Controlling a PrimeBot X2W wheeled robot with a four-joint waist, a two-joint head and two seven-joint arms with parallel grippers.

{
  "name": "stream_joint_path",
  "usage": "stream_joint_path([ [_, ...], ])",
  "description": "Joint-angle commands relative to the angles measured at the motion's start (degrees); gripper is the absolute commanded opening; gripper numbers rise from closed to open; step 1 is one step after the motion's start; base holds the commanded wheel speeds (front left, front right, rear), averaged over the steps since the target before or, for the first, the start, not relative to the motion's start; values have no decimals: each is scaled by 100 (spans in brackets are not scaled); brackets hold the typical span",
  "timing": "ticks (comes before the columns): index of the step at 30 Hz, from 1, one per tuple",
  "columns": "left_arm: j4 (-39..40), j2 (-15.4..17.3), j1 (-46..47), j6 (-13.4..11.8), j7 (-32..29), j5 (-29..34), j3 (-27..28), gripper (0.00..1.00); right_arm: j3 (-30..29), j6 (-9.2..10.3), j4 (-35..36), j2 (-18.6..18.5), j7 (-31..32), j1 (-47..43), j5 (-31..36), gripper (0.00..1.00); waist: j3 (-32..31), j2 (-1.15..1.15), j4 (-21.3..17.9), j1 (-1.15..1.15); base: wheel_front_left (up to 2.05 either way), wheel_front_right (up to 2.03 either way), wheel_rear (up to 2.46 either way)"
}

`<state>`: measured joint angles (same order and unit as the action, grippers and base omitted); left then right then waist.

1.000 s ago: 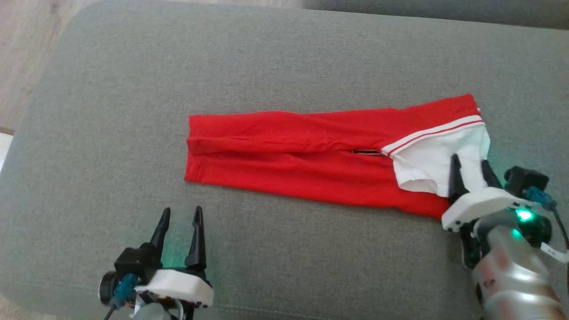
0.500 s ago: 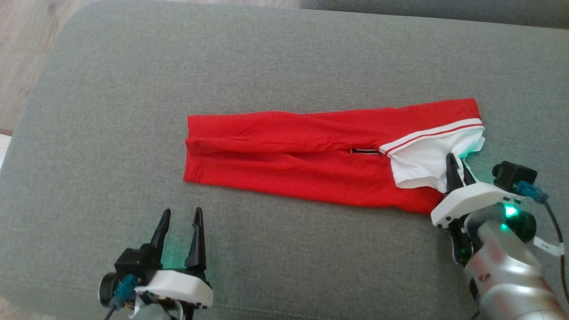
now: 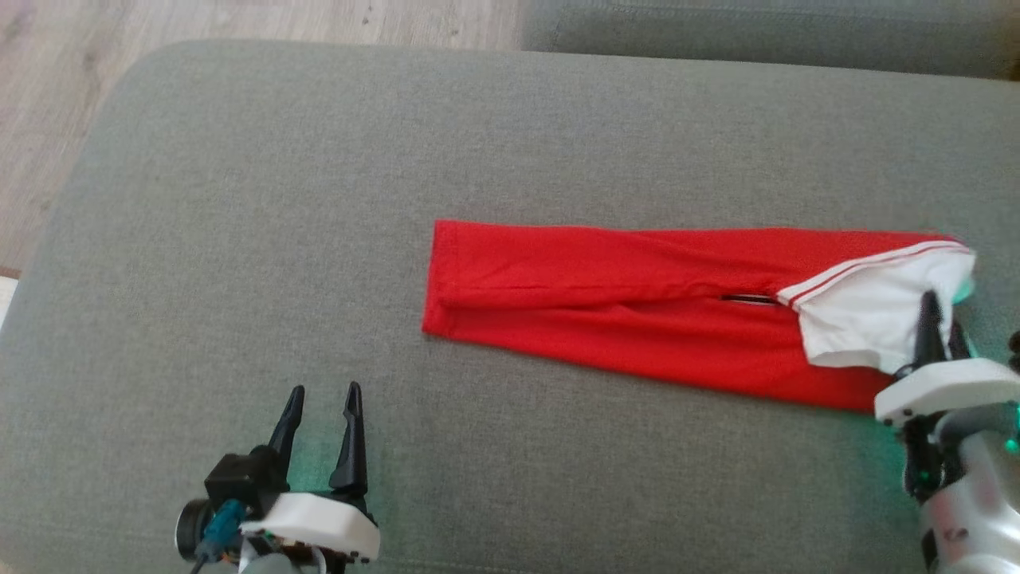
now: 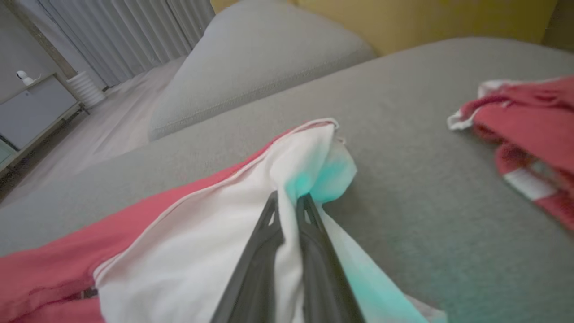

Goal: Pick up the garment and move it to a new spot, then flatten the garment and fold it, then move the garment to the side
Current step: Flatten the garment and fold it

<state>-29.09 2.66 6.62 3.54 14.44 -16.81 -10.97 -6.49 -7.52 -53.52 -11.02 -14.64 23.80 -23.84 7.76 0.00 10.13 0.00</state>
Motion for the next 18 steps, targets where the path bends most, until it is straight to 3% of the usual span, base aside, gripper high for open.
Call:
stream_joint_path([
  [1,145,21,34,5,56,-25,179,100,12,3,418,-5,-35,95,137,0,-45,0,-29,0,0,0,0],
  [7,124,21,42,22,56,-58,13,100,133,3,1478,444,-35,-78,347,0,-89,0,102,0,0,0,0],
  [12,121,21,45,16,56,-114,-123,100,917,3,1909,666,-35,-150,158,0,-72,0,510,0,0,0,0],
  [13,120,21,38,20,56,-109,-186,100,1234,3,1962,711,-35,-174,41,0,-70,0,738,0,0,0,0],
  [18,98,21,-7,94,56,38,-304,100,1896,3,1934,779,-35,-172,-234,0,-71,0,1283,0,0,0,0],
])
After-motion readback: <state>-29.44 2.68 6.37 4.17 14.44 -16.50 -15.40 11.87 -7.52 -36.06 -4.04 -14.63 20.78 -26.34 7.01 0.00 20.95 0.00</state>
